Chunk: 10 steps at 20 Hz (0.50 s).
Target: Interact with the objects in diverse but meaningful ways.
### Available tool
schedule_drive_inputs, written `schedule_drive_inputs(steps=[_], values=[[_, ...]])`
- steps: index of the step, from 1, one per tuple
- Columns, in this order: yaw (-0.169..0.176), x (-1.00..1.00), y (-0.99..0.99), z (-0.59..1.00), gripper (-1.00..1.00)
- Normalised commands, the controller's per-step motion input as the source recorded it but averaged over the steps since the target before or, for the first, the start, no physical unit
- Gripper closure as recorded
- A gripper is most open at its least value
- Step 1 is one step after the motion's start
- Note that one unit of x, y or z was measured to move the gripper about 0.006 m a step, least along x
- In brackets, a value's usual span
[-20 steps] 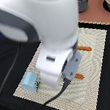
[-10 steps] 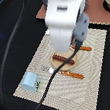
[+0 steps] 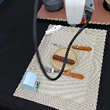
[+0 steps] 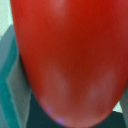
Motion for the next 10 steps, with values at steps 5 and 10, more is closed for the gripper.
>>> schedule_drive_inputs(steps=[5,10], values=[[0.155,-0.46,0.48,-0.78,1.0],[0.127,-0.18,0.19,-0.66,1.0]])
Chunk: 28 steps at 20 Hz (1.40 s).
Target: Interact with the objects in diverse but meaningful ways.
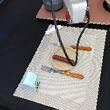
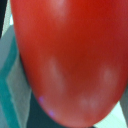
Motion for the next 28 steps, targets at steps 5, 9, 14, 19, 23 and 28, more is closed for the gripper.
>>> schedule_drive_inputs(steps=[5,9,14,19,23,28], values=[[0.046,0.2,-0.03,-0.3,1.0],[0.005,0.49,-0.12,-0.13,1.0],[0.0,0.5,-0.11,-0.08,1.0],[0.0,0.32,-0.05,-0.27,1.0],[0.002,0.04,0.0,-0.48,1.0],[0.003,-0.04,0.0,-0.25,1.0]])
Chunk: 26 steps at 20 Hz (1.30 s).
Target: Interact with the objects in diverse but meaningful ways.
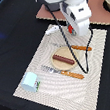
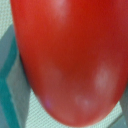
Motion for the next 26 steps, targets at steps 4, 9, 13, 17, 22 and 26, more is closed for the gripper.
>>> schedule_drive_inputs(steps=[4,9,13,17,22,26], values=[[0.0,-0.08,0.07,0.84,-1.0],[0.0,-0.15,0.14,0.99,-1.0],[0.002,-0.17,0.08,0.77,-1.0],[0.06,-0.48,0.09,0.22,-1.0],[0.094,-0.71,0.01,-0.25,-1.0],[0.093,-0.87,-0.06,-0.53,-1.0]])
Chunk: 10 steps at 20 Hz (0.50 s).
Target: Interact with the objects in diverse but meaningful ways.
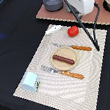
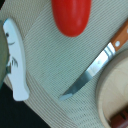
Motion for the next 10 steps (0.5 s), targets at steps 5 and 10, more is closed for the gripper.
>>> schedule_drive_inputs(steps=[5,10], values=[[0.031,-0.96,-0.11,-0.56,-1.0],[0.0,-1.0,-0.07,-0.32,-1.0]])
